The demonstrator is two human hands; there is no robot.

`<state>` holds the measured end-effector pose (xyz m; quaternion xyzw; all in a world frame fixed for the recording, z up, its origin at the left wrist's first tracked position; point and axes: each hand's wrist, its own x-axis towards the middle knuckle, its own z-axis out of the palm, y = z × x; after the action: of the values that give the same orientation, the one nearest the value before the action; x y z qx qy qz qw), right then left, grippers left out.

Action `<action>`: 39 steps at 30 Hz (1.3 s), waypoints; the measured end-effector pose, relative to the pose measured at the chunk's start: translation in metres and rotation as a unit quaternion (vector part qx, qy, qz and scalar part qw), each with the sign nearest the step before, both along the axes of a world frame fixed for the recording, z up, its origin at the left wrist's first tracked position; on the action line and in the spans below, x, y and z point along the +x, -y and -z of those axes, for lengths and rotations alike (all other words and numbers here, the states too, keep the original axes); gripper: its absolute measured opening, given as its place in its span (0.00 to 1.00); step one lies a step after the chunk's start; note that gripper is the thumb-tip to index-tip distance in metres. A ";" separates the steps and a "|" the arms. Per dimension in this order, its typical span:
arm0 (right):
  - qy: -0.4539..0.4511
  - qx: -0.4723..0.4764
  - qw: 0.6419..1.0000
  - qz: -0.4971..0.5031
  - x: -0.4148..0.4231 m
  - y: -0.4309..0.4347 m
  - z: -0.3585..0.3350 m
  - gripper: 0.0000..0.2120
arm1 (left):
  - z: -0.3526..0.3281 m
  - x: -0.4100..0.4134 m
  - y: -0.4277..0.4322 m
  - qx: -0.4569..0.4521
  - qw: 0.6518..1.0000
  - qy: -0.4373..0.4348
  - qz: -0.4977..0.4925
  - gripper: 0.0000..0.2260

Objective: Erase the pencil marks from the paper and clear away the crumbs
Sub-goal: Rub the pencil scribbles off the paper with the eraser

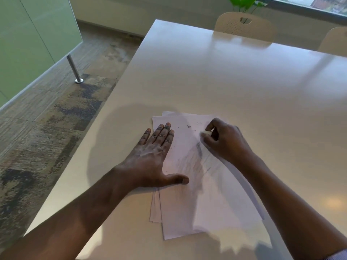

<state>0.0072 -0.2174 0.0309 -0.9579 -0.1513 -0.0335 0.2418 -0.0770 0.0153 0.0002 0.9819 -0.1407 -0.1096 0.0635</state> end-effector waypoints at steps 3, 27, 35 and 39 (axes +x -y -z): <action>0.008 0.008 1.000 -0.009 -0.008 0.001 0.002 0.07 | -0.004 -0.004 -0.002 -0.024 1.000 0.004 -0.002 0.61; -0.030 0.050 0.960 -0.273 -0.065 -0.031 0.003 0.07 | -0.004 -0.039 -0.001 0.025 0.999 -0.026 -0.025 0.62; -0.042 0.054 0.960 -0.270 -0.070 -0.027 -0.002 0.07 | -0.003 -0.039 0.000 0.016 0.999 -0.026 -0.029 0.62; -0.034 0.051 0.974 -0.218 -0.057 -0.022 0.002 0.07 | -0.004 -0.037 -0.001 0.029 0.999 -0.032 -0.022 0.63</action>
<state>-0.0496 -0.1956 0.0292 -0.8891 -0.3459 0.0446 0.2965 -0.1143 0.0162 0.0043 0.9823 -0.1132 -0.1432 0.0417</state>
